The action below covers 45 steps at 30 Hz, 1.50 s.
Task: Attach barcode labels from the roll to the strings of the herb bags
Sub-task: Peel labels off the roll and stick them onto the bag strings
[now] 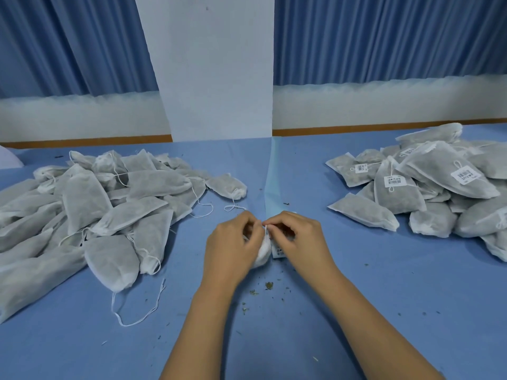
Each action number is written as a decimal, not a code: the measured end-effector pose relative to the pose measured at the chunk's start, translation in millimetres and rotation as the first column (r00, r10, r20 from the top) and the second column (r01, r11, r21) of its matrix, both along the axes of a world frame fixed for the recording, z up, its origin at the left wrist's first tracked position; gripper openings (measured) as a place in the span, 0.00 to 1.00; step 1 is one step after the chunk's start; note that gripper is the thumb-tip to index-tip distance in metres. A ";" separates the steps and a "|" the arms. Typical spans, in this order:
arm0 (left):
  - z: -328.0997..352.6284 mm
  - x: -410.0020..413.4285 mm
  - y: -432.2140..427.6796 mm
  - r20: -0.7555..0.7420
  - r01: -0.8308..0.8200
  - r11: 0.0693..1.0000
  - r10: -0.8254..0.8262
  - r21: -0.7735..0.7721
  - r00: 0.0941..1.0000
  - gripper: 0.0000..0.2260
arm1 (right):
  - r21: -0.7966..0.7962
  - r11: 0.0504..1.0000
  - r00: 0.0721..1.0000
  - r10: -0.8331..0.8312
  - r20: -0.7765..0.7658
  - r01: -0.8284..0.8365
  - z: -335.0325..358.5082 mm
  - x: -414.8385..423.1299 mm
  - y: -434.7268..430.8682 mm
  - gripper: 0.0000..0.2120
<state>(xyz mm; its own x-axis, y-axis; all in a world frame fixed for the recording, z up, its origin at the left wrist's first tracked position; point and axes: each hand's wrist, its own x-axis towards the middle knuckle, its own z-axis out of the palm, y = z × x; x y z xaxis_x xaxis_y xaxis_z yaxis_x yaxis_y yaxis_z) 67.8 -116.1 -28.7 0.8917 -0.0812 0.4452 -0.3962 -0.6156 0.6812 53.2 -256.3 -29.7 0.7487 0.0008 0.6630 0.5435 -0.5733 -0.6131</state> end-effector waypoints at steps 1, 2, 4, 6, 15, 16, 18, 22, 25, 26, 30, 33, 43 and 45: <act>-2.6 0.1 -2.7 -0.016 0.010 0.999 -0.009 0.040 1.000 0.10 | 0.003 1.000 1.000 0.001 -0.010 -0.001 0.1 -0.6 0.7 0.04; -4.3 0.6 -4.5 -0.023 0.019 0.999 -0.018 0.047 1.000 0.12 | 0.016 1.000 1.000 0.006 -0.031 -0.005 0.3 -1.2 1.2 0.04; -5.2 2.6 -6.6 -0.027 0.023 1.000 -0.022 0.002 0.999 0.15 | 0.041 0.999 0.996 0.035 -0.082 -0.032 1.6 -2.7 1.9 0.06; -5.3 4.3 -7.0 -0.024 0.007 0.998 -0.008 -0.070 1.000 0.17 | 0.023 0.997 0.992 0.081 -0.101 -0.080 2.7 -4.6 2.4 0.07; -3.3 0.6 -12.4 -0.002 -0.033 0.996 0.033 -0.086 0.999 0.19 | -0.026 0.982 0.976 0.184 -0.120 -0.188 5.2 -7.0 1.0 0.06; -2.8 0.6 -11.5 -0.010 -0.032 0.995 0.031 -0.092 0.999 0.18 | -0.037 0.982 0.977 0.179 -0.113 -0.185 5.1 -7.3 1.6 0.05; -0.7 1.4 -5.8 -0.076 0.031 0.976 -0.048 -0.217 0.996 0.17 | 0.001 0.988 0.983 0.155 -0.097 -0.156 5.8 -8.2 0.7 0.05; 6.7 -5.6 3.4 -0.157 0.349 0.860 -0.429 -0.372 0.890 0.09 | 0.181 0.983 0.997 0.047 -0.068 -0.034 9.6 -9.0 -7.4 0.07; 6.0 -13.1 -3.6 -0.243 0.443 0.872 -0.484 -0.205 0.841 0.06 | 0.256 0.967 0.999 0.014 -0.036 -0.004 11.6 -10.0 -7.8 0.07; 7.2 -13.9 -4.6 -0.248 0.428 0.879 -0.472 -0.212 0.846 0.07 | 0.249 0.968 1.000 -0.010 -0.017 0.013 12.4 -10.4 -8.4 0.07; 14.6 -9.6 4.6 -0.135 0.218 0.867 -0.307 -0.448 0.942 0.10 | 0.205 0.970 0.990 -0.138 0.028 0.130 12.4 -7.1 -19.3 0.09; 17.1 -8.5 9.1 -0.068 0.196 0.900 -0.240 -0.390 0.968 0.09 | 0.110 0.974 0.978 -0.203 0.036 0.198 10.0 -3.0 -23.5 0.08; 25.2 -19.6 12.8 0.057 0.351 0.691 -0.411 -0.631 0.910 0.05 | -0.083 0.962 0.952 -0.241 0.188 0.260 5.0 -3.0 -18.2 0.05; 23.7 -18.0 12.8 0.091 0.372 0.684 -0.409 -0.628 0.908 0.03 | -0.177 0.967 0.968 -0.148 0.201 0.184 3.6 -5.3 -11.5 0.04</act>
